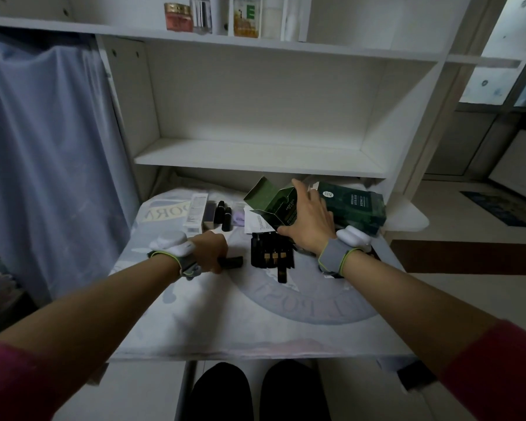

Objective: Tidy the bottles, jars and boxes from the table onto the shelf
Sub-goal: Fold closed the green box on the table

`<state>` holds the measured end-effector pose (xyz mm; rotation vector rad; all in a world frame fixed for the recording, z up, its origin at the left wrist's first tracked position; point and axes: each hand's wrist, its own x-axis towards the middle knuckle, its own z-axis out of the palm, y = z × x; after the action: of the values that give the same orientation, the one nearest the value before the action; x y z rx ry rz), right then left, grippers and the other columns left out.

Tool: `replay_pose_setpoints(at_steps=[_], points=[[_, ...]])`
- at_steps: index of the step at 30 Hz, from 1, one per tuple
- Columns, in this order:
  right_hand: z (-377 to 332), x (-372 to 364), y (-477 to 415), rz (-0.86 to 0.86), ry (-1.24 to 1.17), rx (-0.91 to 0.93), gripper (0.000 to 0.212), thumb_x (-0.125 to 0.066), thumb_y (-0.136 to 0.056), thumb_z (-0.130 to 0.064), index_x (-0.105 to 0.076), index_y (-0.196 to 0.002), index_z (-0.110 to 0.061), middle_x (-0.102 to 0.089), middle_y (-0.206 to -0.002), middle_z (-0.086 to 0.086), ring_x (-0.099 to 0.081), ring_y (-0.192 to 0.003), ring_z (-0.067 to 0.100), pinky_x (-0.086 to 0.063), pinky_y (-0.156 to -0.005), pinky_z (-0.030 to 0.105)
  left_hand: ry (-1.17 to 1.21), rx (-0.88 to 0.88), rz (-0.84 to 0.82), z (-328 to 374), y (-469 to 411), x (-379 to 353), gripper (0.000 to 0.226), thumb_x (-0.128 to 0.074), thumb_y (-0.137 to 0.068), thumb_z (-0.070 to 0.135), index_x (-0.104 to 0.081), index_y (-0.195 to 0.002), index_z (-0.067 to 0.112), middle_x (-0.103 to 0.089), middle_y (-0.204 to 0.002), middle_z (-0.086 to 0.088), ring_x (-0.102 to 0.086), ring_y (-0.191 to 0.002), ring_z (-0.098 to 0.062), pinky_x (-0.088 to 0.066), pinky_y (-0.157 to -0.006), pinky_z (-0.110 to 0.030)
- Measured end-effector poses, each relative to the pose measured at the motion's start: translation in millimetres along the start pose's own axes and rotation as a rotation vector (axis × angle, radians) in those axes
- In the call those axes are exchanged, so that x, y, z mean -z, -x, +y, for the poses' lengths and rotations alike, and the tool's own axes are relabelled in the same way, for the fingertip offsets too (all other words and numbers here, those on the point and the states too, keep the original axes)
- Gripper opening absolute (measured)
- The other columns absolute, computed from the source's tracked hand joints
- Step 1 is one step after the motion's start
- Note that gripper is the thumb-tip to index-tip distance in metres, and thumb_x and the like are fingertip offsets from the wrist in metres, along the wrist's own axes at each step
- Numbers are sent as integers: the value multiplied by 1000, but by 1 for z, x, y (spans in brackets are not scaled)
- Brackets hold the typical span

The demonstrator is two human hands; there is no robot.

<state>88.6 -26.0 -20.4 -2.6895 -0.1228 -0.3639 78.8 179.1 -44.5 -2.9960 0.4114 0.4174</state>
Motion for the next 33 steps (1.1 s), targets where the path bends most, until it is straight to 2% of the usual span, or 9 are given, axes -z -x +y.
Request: replay_pose_setpoints(at_steps=[3, 6, 9, 12, 14, 16, 21, 27, 33], points=[[2, 1, 1, 1, -3, -2, 105, -81, -72, -31, -10, -150, -28, -30, -146, 13, -32, -133, 37, -35, -101, 52, 87, -36, -10, -3, 3, 9, 27, -67, -85, 26, -68, -106, 10, -65, -104, -10, -62, -91, -24, -42, -72, -25], [1, 2, 2, 3, -7, 6, 105, -81, -72, -31, -10, -150, -28, -31, -145, 13, -32, -132, 38, -36, -101, 53, 607, -91, 15, -11, 5, 26, 11, -72, -82, 19, -65, -80, 11, -61, -69, -4, -51, -52, -11, -41, -49, -21], [1, 2, 2, -7, -15, 23, 105, -80, -73, -31, -10, -151, -27, -31, -145, 13, -32, -132, 37, -36, -102, 53, 1245, -211, 42, -10, 10, 51, 9, -68, -84, 8, -62, -82, 1, -59, -59, -4, -49, -46, -10, -37, -40, -18], [-1, 2, 4, -20, -15, 60, 105, -80, -73, -33, -9, -151, -27, -31, -145, 12, -32, -132, 38, -37, -101, 52, 1512, -247, 115, 1, 19, 77, 8, -60, -90, 6, -61, -83, 2, -63, -58, -5, -53, -44, -10, -42, -39, -17], [-2, 0, 5, -25, -10, 76, 105, -79, -73, -34, -9, -151, -27, -32, -145, 12, -33, -131, 37, -37, -100, 51, 1608, -224, 226, 5, 18, 85, 6, -61, -89, 6, -63, -87, 1, -67, -67, -7, -55, -48, -10, -46, -43, -18], [-2, -1, 7, -20, -12, 90, 105, -79, -73, -35, -9, -151, -28, -33, -144, 11, -34, -130, 37, -38, -99, 50, 1664, -161, 363, 8, 15, 86, 13, -65, -87, 7, -63, -94, -4, -65, -77, -14, -58, -54, -14, -51, -48, -20], [0, 0, 10, -9, -47, 132, 105, -80, -72, -36, -11, -151, -28, -35, -143, 10, -36, -130, 35, -39, -100, 49, 1643, -55, 578, 17, 8, 80, 19, -69, -84, 7, -62, -96, -6, -63, -70, -12, -63, -53, -16, -58, -57, -24], [-3, 3, 11, 43, -47, 156, 103, -79, -72, -36, -12, -150, -29, -36, -140, 8, -36, -130, 33, -38, -101, 50, 1648, -73, 599, 32, 6, 77, 20, -66, -87, 3, -60, -100, -11, -66, -74, -17, -67, -58, -19, -60, -61, -27], [-4, 2, 12, 75, -44, 137, 102, -78, -71, -35, -14, -150, -28, -37, -139, 8, -37, -128, 33, -37, -99, 49, 1462, -73, 560, 37, 9, 82, 30, -69, -85, 9, -59, -106, -11, -68, -94, -27, -67, -68, -27, -58, -52, -25]])
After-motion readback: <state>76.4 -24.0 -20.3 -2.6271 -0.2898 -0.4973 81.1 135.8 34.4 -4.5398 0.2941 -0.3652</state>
